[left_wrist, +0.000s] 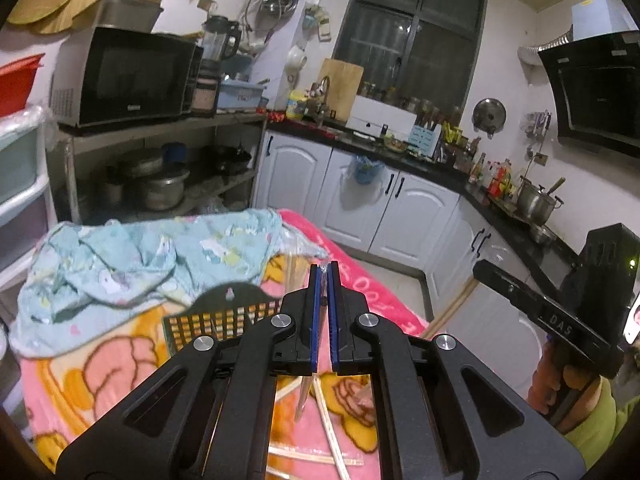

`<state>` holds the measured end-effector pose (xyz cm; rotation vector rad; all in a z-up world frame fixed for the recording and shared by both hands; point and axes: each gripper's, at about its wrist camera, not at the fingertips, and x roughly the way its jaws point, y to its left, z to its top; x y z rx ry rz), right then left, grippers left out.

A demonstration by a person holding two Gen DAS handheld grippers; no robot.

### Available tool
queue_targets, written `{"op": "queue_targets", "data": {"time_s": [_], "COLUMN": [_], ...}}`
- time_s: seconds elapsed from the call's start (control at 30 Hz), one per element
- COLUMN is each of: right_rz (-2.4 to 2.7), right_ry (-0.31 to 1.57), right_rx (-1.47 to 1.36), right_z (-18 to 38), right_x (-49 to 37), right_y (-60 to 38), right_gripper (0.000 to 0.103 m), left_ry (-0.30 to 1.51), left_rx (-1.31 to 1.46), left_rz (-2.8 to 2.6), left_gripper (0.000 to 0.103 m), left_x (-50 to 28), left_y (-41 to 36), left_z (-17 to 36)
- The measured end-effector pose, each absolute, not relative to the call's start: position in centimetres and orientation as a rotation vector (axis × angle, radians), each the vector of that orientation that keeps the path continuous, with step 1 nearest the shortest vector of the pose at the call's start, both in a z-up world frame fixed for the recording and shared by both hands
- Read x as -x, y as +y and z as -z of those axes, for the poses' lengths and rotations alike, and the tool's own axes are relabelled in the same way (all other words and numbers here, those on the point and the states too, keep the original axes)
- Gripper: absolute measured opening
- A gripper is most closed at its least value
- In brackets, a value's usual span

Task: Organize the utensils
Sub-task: 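Lift the wrapped chopsticks and lower them upright into the green caddy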

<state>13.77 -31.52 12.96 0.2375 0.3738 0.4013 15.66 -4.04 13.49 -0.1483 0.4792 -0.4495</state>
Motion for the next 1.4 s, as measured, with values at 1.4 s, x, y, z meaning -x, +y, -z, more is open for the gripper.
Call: {"op": "queue_targets", "data": {"time_s": [1.4], "right_rz": [-0.469], "right_ry": [0.222], "right_rx": [-0.046], "right_z": [-16.7], "right_x": [-21.8], "right_y": [-21.2], "right_gripper": [0.006], "left_ry": [0.383], "left_rx": [0.207], "left_rz": [0.231], "left_gripper": [0.002], "left_x": [-22.0], "left_y": [3.7], "left_z": [-14.6]}}
